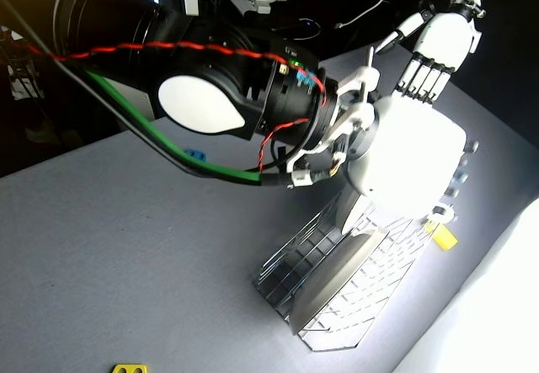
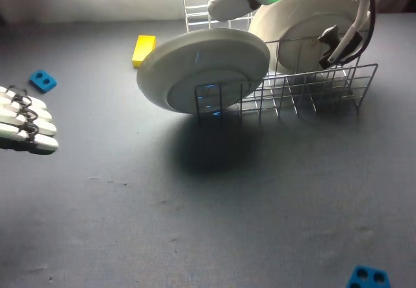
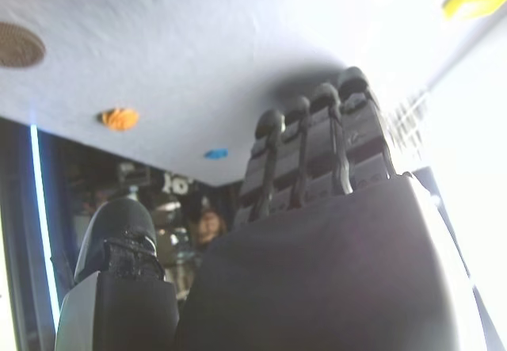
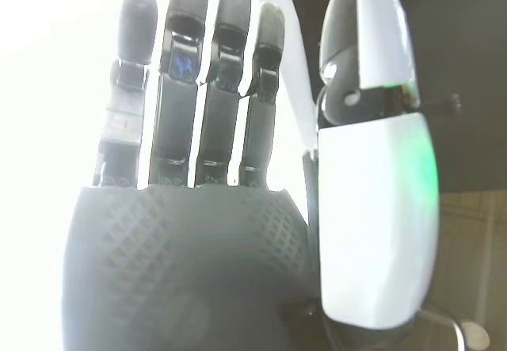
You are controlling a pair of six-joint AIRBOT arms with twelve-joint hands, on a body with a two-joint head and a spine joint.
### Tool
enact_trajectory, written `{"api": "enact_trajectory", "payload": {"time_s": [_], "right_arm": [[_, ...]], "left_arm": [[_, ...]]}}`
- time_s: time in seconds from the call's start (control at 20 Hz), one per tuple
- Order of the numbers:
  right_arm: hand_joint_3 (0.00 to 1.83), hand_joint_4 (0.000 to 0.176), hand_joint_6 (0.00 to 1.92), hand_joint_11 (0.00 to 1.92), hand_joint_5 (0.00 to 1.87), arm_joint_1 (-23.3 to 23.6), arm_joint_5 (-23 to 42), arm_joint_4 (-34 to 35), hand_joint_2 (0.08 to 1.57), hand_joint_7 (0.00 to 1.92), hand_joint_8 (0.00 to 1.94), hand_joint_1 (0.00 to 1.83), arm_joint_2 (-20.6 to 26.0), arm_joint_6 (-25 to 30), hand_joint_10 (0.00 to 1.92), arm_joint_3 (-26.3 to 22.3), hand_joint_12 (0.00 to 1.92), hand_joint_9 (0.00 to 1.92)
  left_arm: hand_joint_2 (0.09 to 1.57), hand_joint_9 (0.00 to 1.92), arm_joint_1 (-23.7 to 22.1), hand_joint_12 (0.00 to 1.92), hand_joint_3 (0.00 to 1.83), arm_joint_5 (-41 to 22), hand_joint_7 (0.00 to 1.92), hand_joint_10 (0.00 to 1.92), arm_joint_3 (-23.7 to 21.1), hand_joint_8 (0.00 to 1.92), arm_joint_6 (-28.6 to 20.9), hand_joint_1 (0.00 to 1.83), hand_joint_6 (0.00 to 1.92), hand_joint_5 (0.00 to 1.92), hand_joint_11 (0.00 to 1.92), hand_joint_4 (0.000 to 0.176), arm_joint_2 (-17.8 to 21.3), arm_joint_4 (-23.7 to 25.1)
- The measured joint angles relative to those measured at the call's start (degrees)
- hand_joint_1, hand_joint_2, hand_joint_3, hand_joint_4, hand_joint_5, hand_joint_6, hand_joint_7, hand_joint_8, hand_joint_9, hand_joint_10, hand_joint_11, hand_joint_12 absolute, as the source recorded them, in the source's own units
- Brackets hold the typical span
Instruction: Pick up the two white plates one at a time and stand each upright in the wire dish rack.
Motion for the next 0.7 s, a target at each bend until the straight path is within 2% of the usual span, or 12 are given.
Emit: {"api": "enact_trajectory", "payload": {"time_s": [0.15, 0.2, 0.25, 0.35, 0.4, 0.45, 0.5, 0.55, 0.6, 0.65, 0.7], "right_arm": [[0.0, 0.0, 0.0, 0.1, 0.6, 0.6, -0.5, -1.9, 0.94, 0.66, 0.0, 1.06, 0.3, 0.0, 0.0, -1.5, 1.34, 0.63], [0.0, 0.0, 0.0, 0.01, 0.49, 1.0, -0.5, -3.5, 0.94, 0.54, 0.0, 0.91, 0.4, 0.0, 0.0, -2.4, 1.35, 0.53], [0.0, 0.0, 0.0, 0.01, 0.49, 1.2, -0.2, -4.6, 0.94, 0.54, 0.0, 0.91, 0.3, 0.0, 0.0, -3.0, 1.35, 0.53], [0.02, 0.0, 0.0, 0.0, 0.36, 1.2, 0.2, -10.3, 1.01, 0.4, 0.0, 0.73, 0.2, 0.0, 0.0, -4.5, 1.29, 0.42], [0.03, 0.0, 0.0, 0.0, 0.34, 1.2, 0.3, -12.7, 1.05, 0.36, 0.0, 0.7, 0.1, 0.1, 0.0, -5.1, 1.22, 0.37], [0.03, 0.0, 0.0, 0.0, 0.27, 1.2, 0.4, -14.7, 1.08, 0.3, 0.0, 0.63, -0.1, 0.1, 0.0, -5.4, 1.08, 0.29], [0.03, 0.0, 0.0, 0.0, 0.17, 1.0, 0.6, -17.8, 1.12, 0.2, 0.0, 0.45, -0.6, 0.1, 0.0, -5.6, 0.92, 0.2], [0.02, 0.0, 0.0, 0.0, 0.15, 0.7, 1.1, -20.6, 1.1, 0.17, 0.0, 0.36, -1.0, -1.0, 0.0, -5.7, 0.84, 0.18], [0.02, 0.0, 0.0, 0.0, 0.15, 0.2, 1.1, -20.9, 1.1, 0.17, 0.0, 0.36, -1.2, -4.9, 0.0, -6.1, 0.84, 0.18], [0.0, 0.0, 0.01, 0.0, 0.04, -0.7, 1.1, -21.1, 1.01, 0.03, 0.01, 0.29, -1.4, -11.6, 0.01, -7.2, 0.33, 0.04], [0.0, 0.0, 0.0, 0.0, 0.01, -1.3, 0.9, -21.0, 0.97, 0.01, 0.0, 0.26, -1.6, -14.6, 0.0, -8.1, 0.07, 0.01]], "left_arm": [[1.15, 0.01, -3.1, 0.01, 0.0, -1.0, 0.05, 0.01, -2.8, 0.01, -0.7, 0.0, 0.01, 0.06, 0.01, 0.0, 0.1, 1.0], [1.16, 0.01, -4.3, 0.0, 0.0, -1.4, 0.05, 0.0, -4.3, 0.01, -1.0, 0.0, 0.01, 0.07, 0.01, 0.0, 0.2, 1.3], [1.16, 0.01, -5.0, 0.0, 0.0, -1.9, 0.05, 0.0, -5.3, 0.01, -1.3, 0.0, 0.01, 0.07, 0.01, 0.0, 0.2, 1.5], [1.16, 0.01, -7.0, 0.0, 0.0, -2.9, 0.05, 0.0, -7.1, 0.0, -2.1, 0.0, 0.0, 0.06, 0.0, 0.0, 0.4, 3.6], [1.16, 0.01, -7.7, 0.0, 0.0, -3.0, 0.05, 0.0, -8.0, 0.01, -2.1, 0.0, 0.01, 0.06, 0.01, 0.0, 0.7, 4.3], [1.16, 0.02, -8.1, 0.0, 0.0, -2.9, 0.06, 0.01, -8.7, 0.01, -2.1, 0.0, 0.01, 0.07, 0.01, 0.0, 1.0, 4.9], [1.16, 0.01, -8.6, 0.0, 0.0, -3.0, 0.05, 0.0, -9.4, 0.0, -2.2, 0.0, 0.01, 0.07, 0.01, 0.0, 1.2, 5.4], [1.16, 0.0, -9.0, 0.0, 0.0, -2.9, 0.04, 0.0, -10.1, 0.0, -2.2, 0.0, 0.0, 0.06, 0.0, 0.0, 1.3, 6.0], [1.16, 0.0, -9.6, 0.0, 0.0, -2.8, 0.04, 0.0, -10.5, 0.0, -2.4, 0.0, 0.0, 0.06, 0.0, 0.0, 1.3, 6.3], [1.16, 0.01, -10.2, 0.0, 0.0, -2.7, 0.05, 0.0, -11.1, 0.01, -2.4, 0.0, 0.0, 0.06, 0.0, 0.0, 1.4, 6.5], [1.16, 0.0, -10.4, 0.0, 0.0, -2.8, 0.04, 0.0, -11.3, 0.0, -2.4, 0.0, 0.0, 0.05, 0.0, 0.0, 1.4, 6.7]]}}
